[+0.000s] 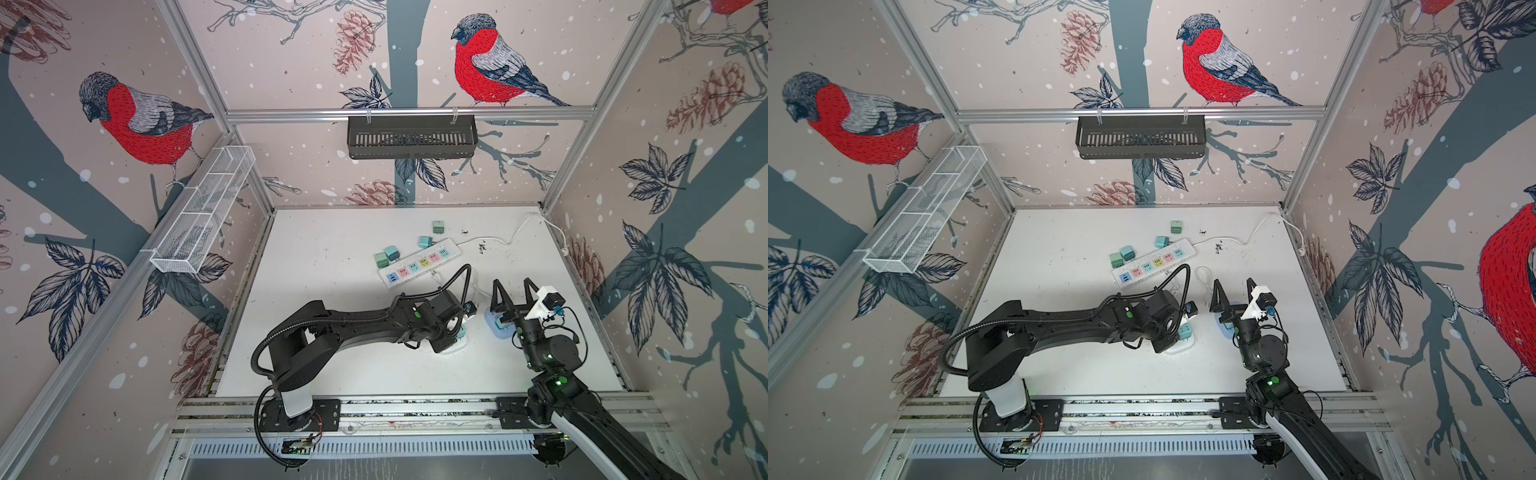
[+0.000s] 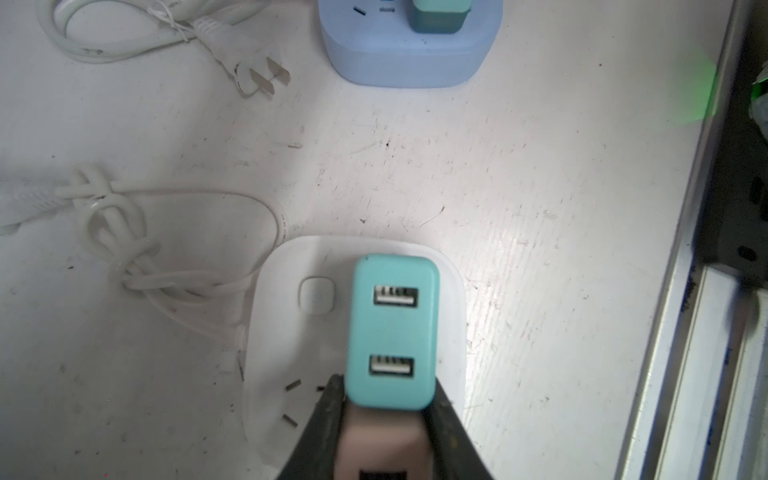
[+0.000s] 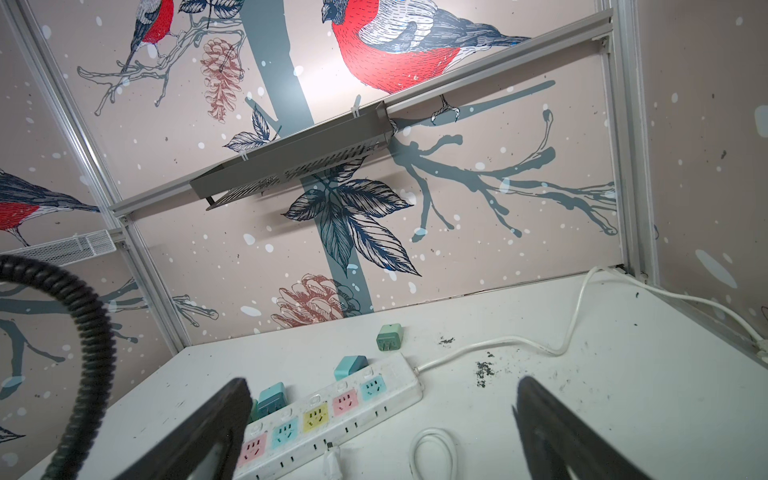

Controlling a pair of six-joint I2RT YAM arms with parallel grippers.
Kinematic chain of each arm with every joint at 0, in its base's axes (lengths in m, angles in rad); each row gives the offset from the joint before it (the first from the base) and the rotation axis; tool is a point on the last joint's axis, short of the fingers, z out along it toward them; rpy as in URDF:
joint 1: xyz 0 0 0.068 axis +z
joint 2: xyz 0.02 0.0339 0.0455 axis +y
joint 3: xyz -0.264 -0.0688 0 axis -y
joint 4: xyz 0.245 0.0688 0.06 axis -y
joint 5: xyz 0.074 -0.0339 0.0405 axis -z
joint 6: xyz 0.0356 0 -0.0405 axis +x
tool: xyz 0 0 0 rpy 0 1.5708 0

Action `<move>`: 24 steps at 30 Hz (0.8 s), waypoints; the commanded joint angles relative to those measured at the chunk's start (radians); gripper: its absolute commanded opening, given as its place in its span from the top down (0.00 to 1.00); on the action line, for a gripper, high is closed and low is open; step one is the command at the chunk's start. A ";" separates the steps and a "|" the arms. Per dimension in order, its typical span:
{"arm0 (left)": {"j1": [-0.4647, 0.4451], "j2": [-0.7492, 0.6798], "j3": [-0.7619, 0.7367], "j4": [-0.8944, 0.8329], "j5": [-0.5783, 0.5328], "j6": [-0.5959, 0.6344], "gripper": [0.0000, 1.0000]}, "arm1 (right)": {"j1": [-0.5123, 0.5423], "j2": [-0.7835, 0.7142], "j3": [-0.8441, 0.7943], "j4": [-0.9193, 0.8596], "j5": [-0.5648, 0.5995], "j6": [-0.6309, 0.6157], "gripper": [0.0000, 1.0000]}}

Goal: Insert the plug
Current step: 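Lower the pink adapter onto the white cube socket with the left gripper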

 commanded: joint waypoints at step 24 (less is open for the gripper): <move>-0.003 -0.047 -0.084 0.025 -0.022 0.029 0.40 | -0.022 -0.011 -0.106 0.007 -0.028 0.025 0.00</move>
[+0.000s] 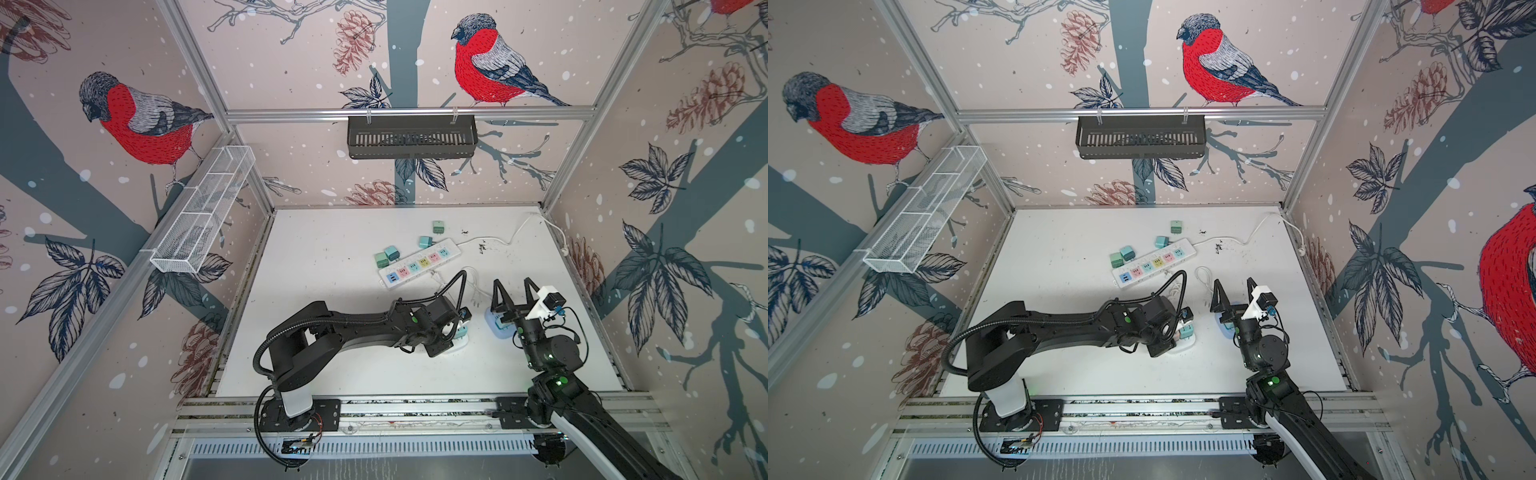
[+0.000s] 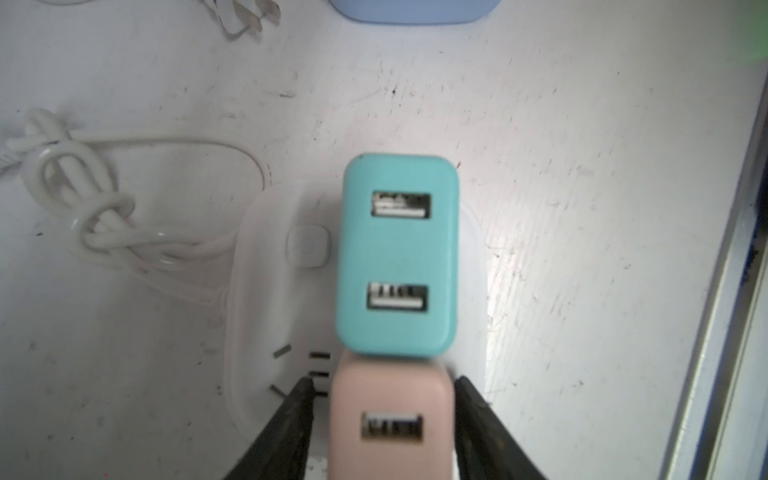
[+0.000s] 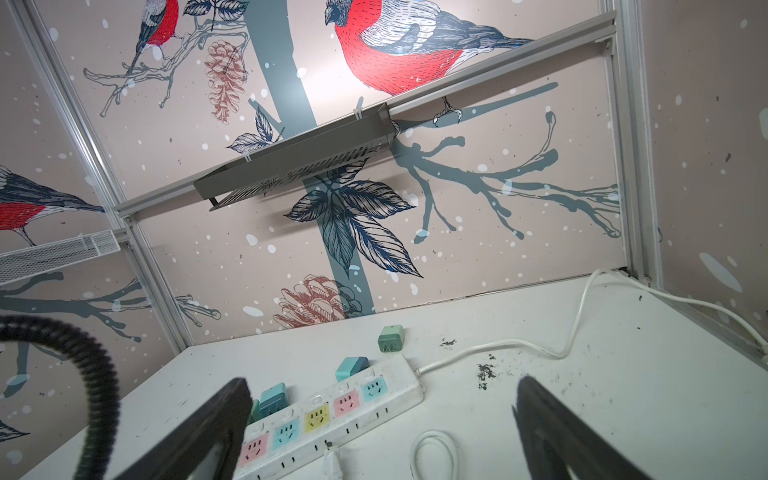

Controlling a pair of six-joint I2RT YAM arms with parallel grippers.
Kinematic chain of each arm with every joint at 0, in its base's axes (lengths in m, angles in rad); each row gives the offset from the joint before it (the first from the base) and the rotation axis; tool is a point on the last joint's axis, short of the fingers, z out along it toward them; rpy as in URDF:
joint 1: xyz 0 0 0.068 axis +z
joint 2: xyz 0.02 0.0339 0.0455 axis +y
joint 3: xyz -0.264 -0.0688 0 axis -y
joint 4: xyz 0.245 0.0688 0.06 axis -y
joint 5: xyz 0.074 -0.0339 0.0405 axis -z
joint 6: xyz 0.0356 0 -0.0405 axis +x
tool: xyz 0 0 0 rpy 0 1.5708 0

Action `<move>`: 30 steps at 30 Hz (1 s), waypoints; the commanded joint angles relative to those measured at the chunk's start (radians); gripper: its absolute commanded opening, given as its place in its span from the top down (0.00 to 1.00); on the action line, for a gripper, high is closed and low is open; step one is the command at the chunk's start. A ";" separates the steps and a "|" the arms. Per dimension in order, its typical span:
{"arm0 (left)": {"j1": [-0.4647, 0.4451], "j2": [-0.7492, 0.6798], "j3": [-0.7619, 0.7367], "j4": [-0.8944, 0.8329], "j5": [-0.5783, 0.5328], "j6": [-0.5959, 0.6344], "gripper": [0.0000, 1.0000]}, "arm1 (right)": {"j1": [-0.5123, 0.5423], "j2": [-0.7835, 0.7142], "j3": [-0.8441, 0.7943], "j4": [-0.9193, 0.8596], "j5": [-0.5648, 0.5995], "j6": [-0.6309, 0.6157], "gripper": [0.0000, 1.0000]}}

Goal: Insert the plug
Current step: 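Lower the pink adapter onto the white cube socket with the left gripper, then open the left gripper and raise it while the right gripper moves toward the white socket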

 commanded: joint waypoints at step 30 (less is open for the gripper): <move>0.160 -0.622 -0.248 0.396 -0.608 -0.389 0.06 | 0.038 0.357 0.347 -0.587 0.023 0.405 0.01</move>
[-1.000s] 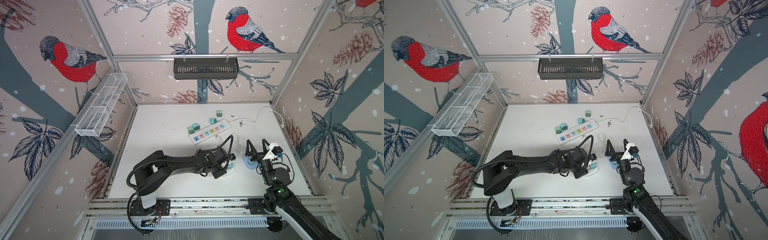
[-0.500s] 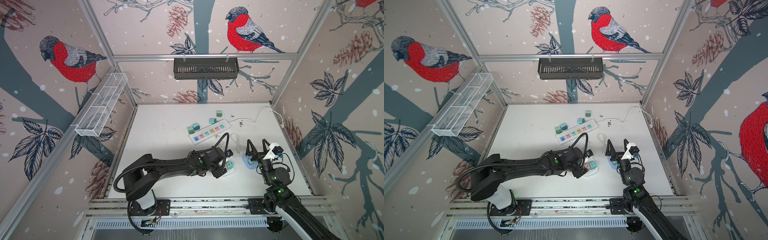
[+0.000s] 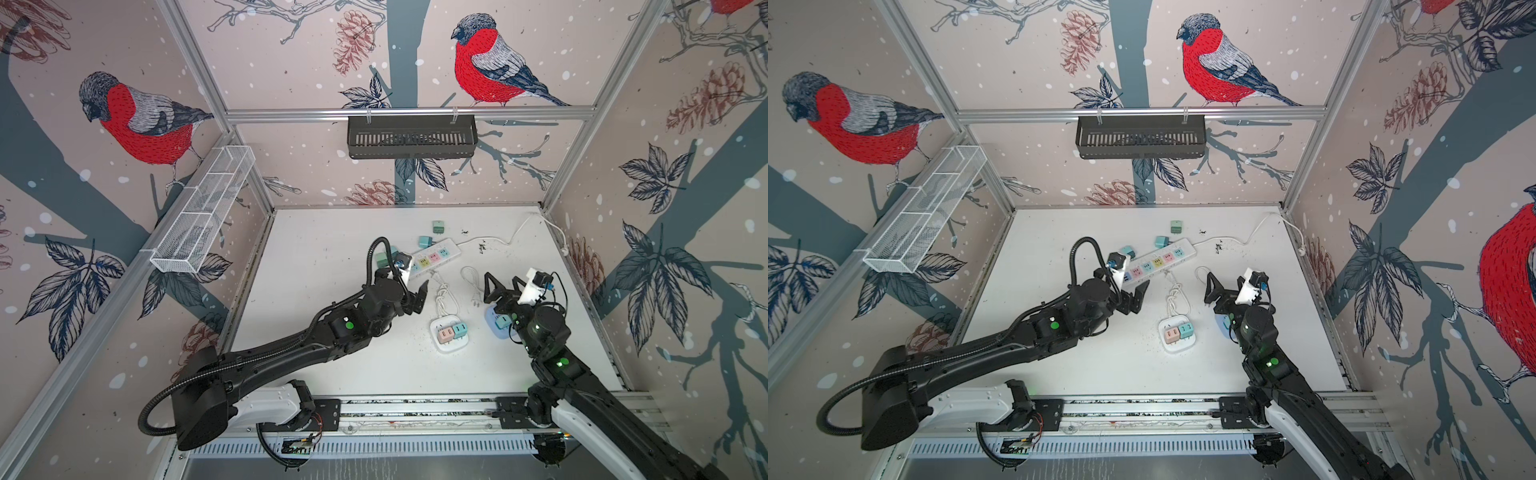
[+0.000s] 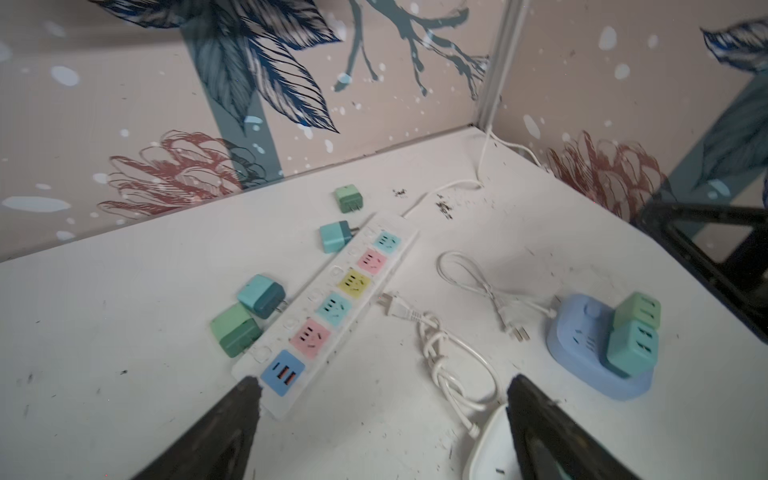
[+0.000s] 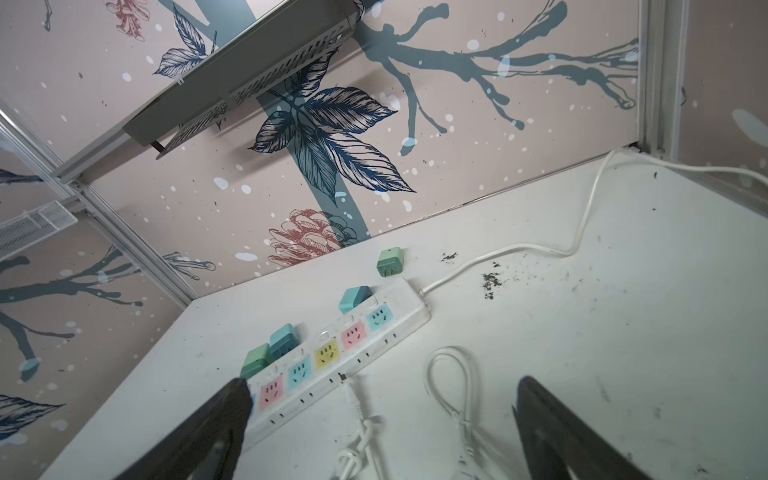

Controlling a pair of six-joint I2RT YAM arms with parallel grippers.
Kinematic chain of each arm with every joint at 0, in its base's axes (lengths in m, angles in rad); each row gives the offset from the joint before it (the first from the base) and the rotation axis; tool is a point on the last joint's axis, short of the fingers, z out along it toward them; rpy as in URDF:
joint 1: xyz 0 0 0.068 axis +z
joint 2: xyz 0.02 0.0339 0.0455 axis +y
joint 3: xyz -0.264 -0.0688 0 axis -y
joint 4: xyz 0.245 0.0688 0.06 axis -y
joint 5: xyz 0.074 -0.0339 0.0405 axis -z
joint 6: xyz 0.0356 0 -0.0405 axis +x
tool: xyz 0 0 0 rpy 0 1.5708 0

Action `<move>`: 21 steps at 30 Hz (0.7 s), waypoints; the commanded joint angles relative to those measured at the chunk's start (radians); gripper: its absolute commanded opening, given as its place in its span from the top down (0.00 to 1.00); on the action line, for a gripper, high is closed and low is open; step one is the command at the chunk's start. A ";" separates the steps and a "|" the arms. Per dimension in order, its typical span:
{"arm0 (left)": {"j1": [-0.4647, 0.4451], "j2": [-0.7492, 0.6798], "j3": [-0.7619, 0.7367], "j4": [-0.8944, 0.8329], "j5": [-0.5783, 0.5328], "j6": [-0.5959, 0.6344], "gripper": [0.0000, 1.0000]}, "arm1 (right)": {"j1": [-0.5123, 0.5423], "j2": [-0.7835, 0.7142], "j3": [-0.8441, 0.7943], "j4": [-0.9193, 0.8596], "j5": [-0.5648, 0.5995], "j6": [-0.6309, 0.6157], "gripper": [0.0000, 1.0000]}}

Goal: Insert the plug
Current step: 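Open the left gripper and raise it while the right gripper moves toward the white socket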

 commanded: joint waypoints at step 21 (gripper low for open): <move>0.054 -0.538 -0.132 -0.091 -0.443 -0.243 0.03 | 0.326 0.552 0.182 -0.448 0.016 0.286 0.69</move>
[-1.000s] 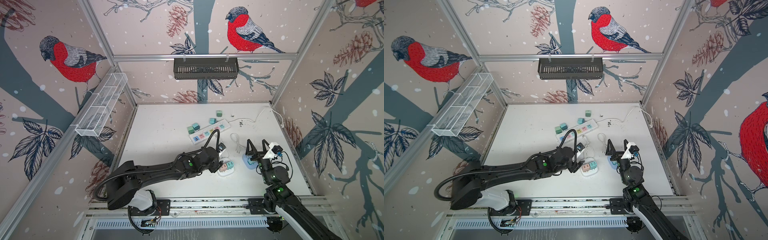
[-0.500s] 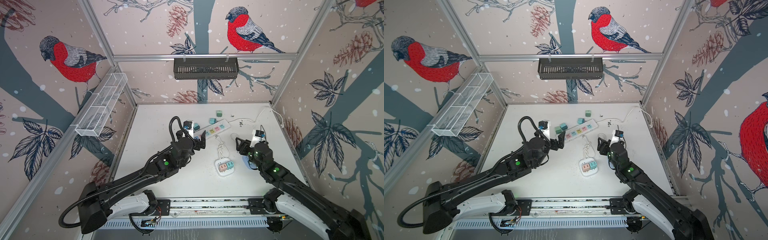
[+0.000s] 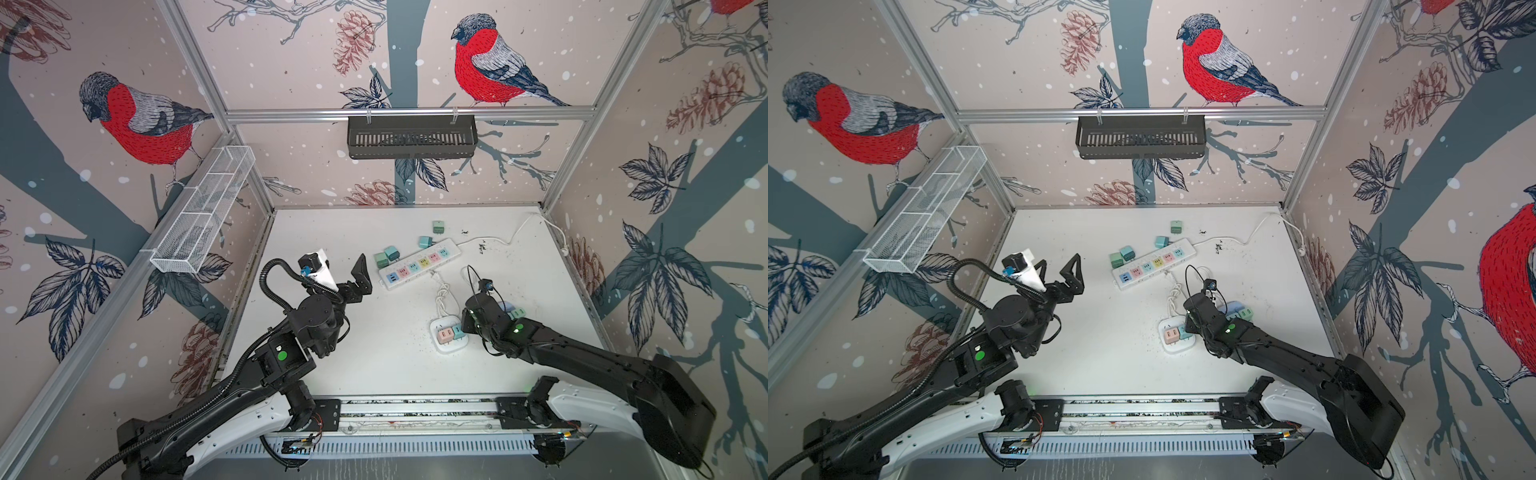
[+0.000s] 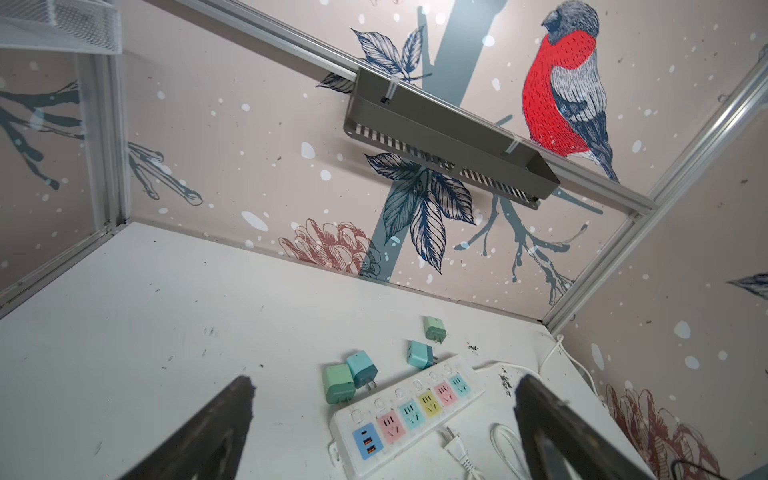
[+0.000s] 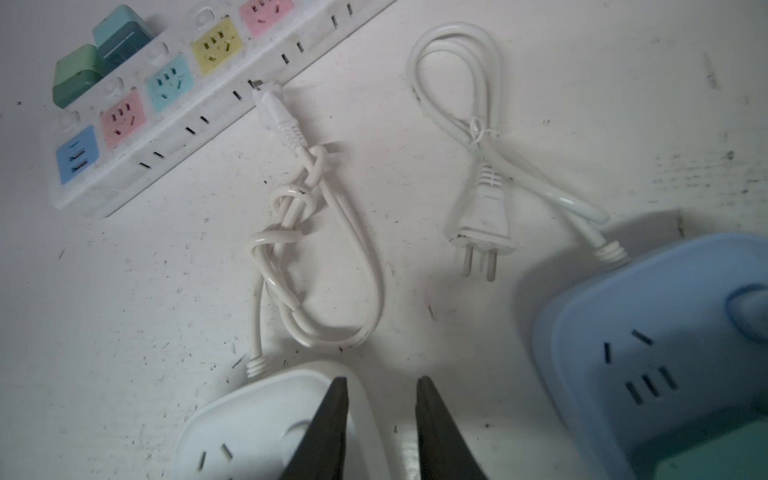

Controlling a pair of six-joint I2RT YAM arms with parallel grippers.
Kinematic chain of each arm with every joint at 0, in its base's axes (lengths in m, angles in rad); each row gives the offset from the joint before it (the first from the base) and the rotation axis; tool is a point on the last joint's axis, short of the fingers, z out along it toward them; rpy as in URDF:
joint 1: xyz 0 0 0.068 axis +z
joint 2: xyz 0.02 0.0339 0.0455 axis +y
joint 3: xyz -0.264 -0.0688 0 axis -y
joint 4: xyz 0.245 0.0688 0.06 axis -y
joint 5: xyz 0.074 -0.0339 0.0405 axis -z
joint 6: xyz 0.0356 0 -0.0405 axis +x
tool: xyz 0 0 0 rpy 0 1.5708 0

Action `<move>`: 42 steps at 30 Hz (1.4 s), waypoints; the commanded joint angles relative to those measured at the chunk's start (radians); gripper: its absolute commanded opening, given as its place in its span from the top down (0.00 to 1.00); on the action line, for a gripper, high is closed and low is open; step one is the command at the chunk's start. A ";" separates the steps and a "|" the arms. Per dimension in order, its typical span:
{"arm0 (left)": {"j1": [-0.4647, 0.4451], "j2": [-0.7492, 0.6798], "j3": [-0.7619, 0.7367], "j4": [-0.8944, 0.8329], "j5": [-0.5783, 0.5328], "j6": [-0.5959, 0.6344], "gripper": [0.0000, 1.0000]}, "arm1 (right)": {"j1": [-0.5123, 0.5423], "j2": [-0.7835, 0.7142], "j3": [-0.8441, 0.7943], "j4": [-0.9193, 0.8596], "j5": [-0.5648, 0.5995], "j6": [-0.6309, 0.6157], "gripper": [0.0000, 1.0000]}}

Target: Insert the plug

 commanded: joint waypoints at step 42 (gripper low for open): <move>0.002 -0.142 -0.058 0.008 -0.069 -0.016 0.03 | 0.435 -0.035 -0.123 0.143 0.133 0.242 0.36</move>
